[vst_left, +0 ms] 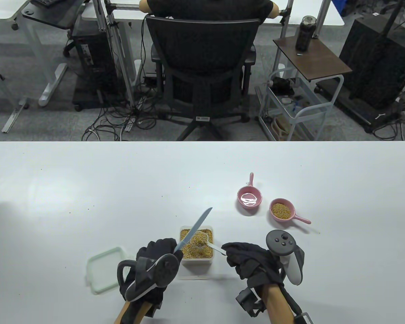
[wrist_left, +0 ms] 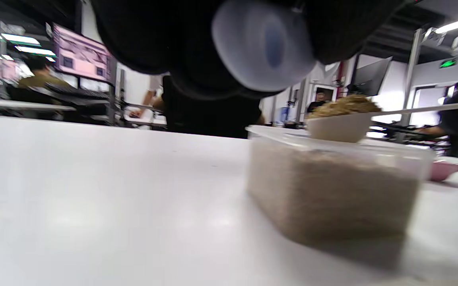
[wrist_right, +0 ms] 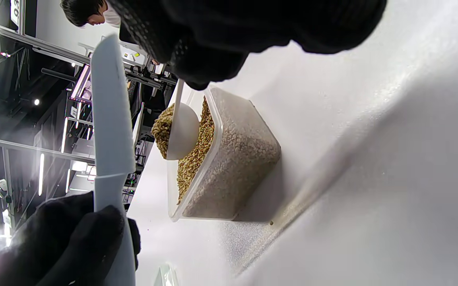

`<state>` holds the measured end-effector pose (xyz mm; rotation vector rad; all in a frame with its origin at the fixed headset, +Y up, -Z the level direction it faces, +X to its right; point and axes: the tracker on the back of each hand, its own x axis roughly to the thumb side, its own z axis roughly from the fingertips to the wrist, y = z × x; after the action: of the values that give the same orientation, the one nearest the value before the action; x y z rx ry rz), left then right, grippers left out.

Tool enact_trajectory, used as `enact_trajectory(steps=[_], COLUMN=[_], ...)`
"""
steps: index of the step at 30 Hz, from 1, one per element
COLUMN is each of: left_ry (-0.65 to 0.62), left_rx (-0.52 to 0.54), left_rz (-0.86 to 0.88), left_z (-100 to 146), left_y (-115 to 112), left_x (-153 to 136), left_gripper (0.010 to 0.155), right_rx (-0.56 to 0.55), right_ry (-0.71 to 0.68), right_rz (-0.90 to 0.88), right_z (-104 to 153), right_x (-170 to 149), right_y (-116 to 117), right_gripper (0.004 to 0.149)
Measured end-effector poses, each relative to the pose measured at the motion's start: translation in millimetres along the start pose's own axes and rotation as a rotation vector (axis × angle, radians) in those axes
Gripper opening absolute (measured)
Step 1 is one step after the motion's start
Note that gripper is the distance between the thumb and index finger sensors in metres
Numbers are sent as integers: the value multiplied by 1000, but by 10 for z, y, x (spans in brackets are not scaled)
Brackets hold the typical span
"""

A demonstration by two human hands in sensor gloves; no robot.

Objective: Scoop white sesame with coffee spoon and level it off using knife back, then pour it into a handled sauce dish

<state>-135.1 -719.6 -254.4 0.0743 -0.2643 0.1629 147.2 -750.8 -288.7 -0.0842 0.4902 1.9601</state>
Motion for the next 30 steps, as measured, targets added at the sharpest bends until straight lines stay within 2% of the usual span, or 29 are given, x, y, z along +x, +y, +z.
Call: enact_trajectory(steps=[7, 12, 30], left_ry=[-66, -55, 23], left_rx=[-66, -108, -132], left_rz=[10, 32, -17], left_z=[6, -6, -19], left_y=[-71, -79, -81], left_x=[76, 52, -91], left_gripper=[46, 46, 45], right_rx=[9, 10, 4], right_ry=[-4, -6, -12], right_rz=[2, 12, 34], right_z=[3, 3, 18], right_x=[-1, 7, 8], right_y=[8, 12, -5], right_gripper=[39, 39, 39])
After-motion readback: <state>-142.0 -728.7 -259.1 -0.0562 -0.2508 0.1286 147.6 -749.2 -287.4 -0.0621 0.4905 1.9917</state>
